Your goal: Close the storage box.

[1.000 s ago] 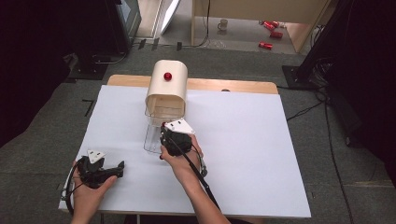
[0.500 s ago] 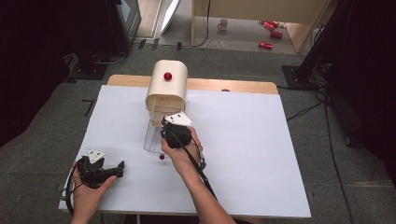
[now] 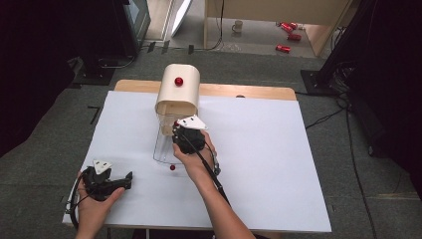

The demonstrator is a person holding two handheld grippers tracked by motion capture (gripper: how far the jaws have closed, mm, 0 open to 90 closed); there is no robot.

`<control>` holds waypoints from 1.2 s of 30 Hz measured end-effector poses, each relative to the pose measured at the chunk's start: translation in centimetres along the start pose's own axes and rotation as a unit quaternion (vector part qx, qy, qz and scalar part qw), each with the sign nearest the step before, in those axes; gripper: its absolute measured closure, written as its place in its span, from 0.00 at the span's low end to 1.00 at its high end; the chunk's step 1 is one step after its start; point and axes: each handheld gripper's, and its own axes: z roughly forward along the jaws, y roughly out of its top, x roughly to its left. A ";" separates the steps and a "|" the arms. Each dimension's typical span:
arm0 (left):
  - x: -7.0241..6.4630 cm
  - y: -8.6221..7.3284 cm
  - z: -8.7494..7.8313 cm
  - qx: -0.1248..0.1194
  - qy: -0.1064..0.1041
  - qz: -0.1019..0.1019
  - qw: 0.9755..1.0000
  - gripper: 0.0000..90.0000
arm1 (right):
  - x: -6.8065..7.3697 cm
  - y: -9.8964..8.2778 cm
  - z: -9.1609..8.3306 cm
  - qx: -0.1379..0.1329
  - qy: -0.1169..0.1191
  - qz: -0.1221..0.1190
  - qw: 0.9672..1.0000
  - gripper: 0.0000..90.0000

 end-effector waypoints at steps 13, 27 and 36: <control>0.0 0.0 0.0 0.000 0.000 0.000 1.000 0.02 | -0.3 0.5 0.5 0.004 0.003 -0.005 1.000 0.83; 0.0 0.0 0.0 0.000 0.000 0.000 1.000 0.02 | 0.0 -0.3 -1.1 0.019 0.008 -0.010 1.000 0.13; 0.0 0.0 0.0 0.000 0.000 0.001 1.000 0.02 | 1.0 -2.3 -3.1 0.033 0.017 -0.013 0.999 0.00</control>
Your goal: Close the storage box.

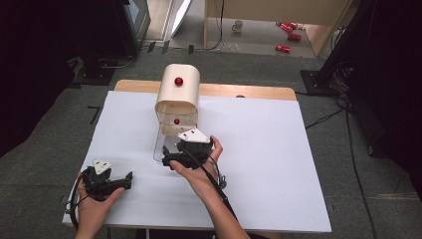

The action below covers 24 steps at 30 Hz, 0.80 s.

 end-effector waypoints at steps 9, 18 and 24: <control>0.0 0.0 0.0 0.001 0.000 0.000 1.000 0.02 | 0.9 -1.9 -1.5 -0.002 0.005 0.006 1.000 0.00; 0.0 0.0 0.0 0.001 0.000 0.000 1.000 0.02 | 1.8 -3.7 -2.0 0.006 0.010 0.005 1.000 0.00; 0.0 0.0 0.0 0.001 0.000 0.000 1.000 0.02 | 2.2 -5.1 -2.2 0.014 0.011 0.013 1.000 0.00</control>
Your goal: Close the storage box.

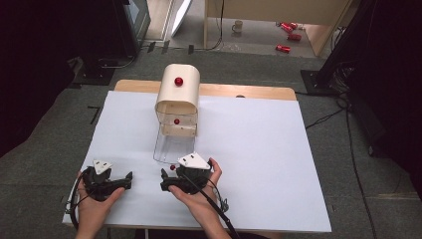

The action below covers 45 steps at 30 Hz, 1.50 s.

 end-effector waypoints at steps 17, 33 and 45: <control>0.0 0.0 0.0 0.000 0.000 0.000 1.000 0.02 | 1.1 -4.1 0.3 0.020 -0.005 0.011 1.000 0.04; 0.0 0.0 0.0 0.000 0.000 -0.001 1.000 0.02 | 1.2 -4.6 2.3 0.009 -0.008 0.039 0.999 0.67; 0.0 0.0 0.0 0.000 -0.001 -0.001 1.000 0.02 | 1.0 -4.3 4.1 0.004 -0.019 0.060 0.998 0.77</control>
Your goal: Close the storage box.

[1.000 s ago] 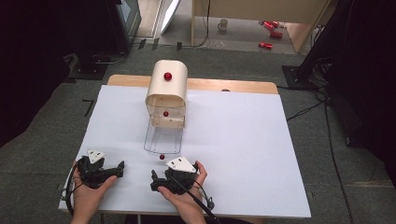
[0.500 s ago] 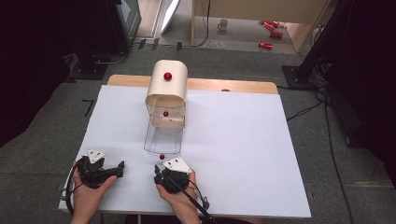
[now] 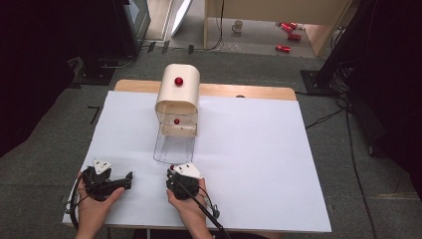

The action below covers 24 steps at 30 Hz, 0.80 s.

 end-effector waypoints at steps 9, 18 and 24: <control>0.0 0.0 0.0 0.000 0.000 0.000 1.000 0.02 | -0.1 0.1 0.1 -0.003 -0.004 0.005 1.000 0.83; 0.0 0.0 0.0 0.000 0.000 0.000 1.000 0.02 | -0.6 1.3 -0.4 -0.018 -0.002 0.005 1.000 0.83; 0.0 0.0 0.0 0.000 0.000 0.000 1.000 0.02 | -0.9 2.6 -0.3 -0.019 -0.009 -0.003 1.000 0.83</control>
